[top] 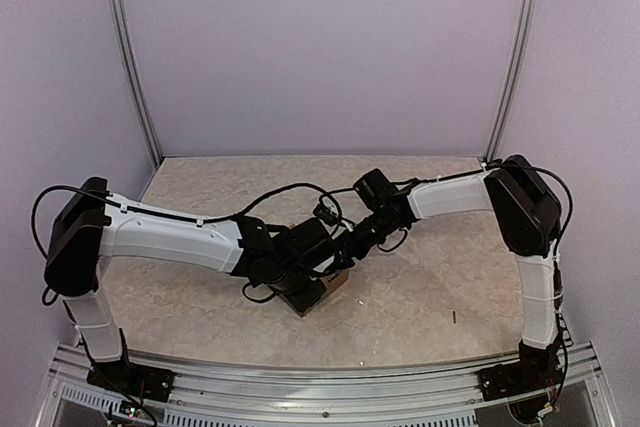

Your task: Fold the paper box

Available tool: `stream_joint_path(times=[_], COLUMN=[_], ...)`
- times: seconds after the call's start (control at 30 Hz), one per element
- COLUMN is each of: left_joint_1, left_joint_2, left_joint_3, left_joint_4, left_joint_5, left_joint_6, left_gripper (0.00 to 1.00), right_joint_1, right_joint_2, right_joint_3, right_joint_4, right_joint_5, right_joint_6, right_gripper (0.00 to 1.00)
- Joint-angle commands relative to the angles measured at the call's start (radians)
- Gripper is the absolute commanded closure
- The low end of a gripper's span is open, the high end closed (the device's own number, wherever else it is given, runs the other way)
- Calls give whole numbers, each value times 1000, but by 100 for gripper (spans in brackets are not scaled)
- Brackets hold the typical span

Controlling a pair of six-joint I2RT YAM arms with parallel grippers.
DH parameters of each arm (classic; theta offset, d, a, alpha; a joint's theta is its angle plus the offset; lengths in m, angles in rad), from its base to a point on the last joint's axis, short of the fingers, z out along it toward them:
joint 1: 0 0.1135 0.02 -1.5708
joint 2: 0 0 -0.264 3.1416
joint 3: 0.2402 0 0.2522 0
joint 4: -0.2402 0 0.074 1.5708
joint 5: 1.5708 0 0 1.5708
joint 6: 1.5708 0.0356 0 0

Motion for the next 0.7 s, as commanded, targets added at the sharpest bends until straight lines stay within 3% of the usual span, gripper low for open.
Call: stream_joint_path(times=[0.0, 0.23, 0.5, 0.67], left_joint_1=[-18, 27, 159, 169], left_joint_2=[-84, -228, -444, -488], left_joint_3=[-26, -193, -535, -590], left_joint_4=[-9, 78, 407, 464], left_joint_5=[-71, -153, -165, -167], left_joint_6=[-10, -67, -56, -56], left_gripper=[75, 61, 61, 60], right_joint_1=[17, 12, 7, 8], right_joint_2=[10, 12, 10, 3], right_joint_3=[-14, -12, -11, -7], right_joint_4=[-112, -112, -115, -118], right_joint_5=[22, 20, 23, 25], right_joint_6=[-36, -37, -38, -40], right_gripper=[32, 32, 32, 31])
